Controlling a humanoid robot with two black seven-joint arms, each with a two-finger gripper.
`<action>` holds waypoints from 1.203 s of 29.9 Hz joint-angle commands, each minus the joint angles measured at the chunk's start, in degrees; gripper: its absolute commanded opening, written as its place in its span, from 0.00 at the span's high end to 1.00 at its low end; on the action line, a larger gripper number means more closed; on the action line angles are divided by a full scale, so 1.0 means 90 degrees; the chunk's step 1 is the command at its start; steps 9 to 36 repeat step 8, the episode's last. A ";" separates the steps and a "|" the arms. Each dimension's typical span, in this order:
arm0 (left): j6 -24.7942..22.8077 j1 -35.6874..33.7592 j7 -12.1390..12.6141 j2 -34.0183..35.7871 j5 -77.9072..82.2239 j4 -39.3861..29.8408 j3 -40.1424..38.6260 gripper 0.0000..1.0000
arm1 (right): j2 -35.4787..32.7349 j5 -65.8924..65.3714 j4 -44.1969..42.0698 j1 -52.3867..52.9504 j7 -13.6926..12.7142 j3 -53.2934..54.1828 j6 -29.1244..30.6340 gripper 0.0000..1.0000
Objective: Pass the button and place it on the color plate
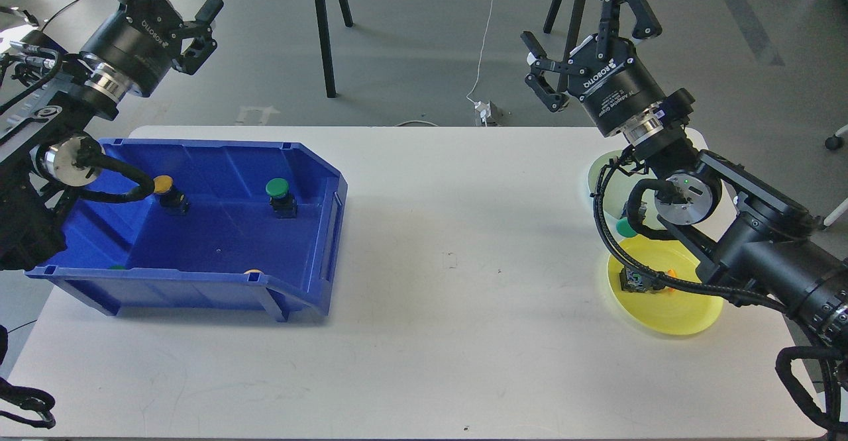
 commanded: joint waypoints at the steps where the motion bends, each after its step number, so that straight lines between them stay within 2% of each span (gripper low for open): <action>1: -0.0001 -0.0049 -0.0001 -0.0247 0.0041 -0.0069 0.0055 0.02 | 0.0522 -0.0001 -0.0482 -0.0113 0.0000 0.0588 -0.0001 0.01; 5: -0.0001 -0.0166 -0.0001 -0.0276 0.0080 -0.0069 0.0065 0.02 | 0.0876 -0.0108 -0.0444 -0.0250 0.0000 0.0736 -0.0001 0.02; 36: -0.0001 -0.0264 -0.0001 -0.0257 0.0080 -0.0069 0.0065 0.01 | 0.0886 -0.0128 -0.0376 -0.0260 0.0000 0.0697 -0.0001 0.02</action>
